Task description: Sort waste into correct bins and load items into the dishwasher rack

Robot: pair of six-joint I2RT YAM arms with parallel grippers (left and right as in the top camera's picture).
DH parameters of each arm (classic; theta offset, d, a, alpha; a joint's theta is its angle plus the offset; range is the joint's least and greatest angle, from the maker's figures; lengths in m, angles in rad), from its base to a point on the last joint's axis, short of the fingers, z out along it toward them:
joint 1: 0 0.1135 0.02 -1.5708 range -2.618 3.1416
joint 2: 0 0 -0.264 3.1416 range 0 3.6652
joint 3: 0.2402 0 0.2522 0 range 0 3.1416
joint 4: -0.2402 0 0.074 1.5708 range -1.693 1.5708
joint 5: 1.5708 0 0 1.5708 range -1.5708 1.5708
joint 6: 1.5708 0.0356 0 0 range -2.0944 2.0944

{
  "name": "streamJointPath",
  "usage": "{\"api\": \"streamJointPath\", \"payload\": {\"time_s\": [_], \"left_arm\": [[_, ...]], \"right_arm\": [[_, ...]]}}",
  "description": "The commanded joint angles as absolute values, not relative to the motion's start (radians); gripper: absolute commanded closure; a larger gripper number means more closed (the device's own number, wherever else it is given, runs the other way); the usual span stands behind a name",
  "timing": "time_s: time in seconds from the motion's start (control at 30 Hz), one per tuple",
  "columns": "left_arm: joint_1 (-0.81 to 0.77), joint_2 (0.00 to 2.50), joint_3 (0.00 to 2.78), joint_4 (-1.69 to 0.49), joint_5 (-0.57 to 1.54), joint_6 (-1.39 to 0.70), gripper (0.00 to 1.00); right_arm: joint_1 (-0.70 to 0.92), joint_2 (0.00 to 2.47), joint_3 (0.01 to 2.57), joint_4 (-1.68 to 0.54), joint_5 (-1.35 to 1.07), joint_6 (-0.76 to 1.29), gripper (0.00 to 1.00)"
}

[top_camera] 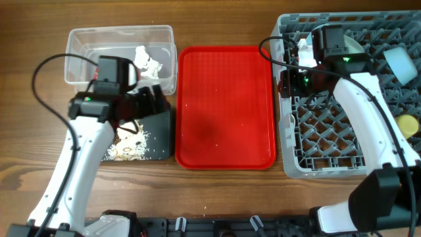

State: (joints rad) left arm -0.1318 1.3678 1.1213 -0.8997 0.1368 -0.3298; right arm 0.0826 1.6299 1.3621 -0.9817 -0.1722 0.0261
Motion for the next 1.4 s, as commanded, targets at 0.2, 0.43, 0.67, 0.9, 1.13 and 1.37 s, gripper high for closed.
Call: {"api": "streamJointPath", "payload": {"time_s": [0.2,0.43,0.67,0.9,1.13,1.37], "left_arm": [[-0.124,1.359,1.126,-1.065,0.066,-0.301,0.0],[-0.127,1.078,1.009,-0.999,0.066,-0.295,0.0],[-0.127,0.602,0.788,-0.931,0.066,-0.306,0.0],[-0.127,0.505,0.788,-0.939,0.066,-0.306,0.0],[-0.127,0.505,0.788,-0.939,0.066,-0.306,0.0],[-0.127,0.505,0.788,-0.939,0.066,-0.306,0.0]], "right_arm": [[0.084,1.48,1.373,-1.094,-0.161,0.168,0.73],[0.084,1.1,1.095,-0.958,-0.157,0.183,0.83],[0.084,0.663,0.887,-0.884,-0.155,0.16,0.0],[0.084,0.638,0.887,-0.883,-0.157,0.16,0.0],[0.084,0.668,0.887,-0.883,-0.157,0.16,0.0],[0.084,0.612,0.865,-0.857,-0.12,0.109,0.0]]}}
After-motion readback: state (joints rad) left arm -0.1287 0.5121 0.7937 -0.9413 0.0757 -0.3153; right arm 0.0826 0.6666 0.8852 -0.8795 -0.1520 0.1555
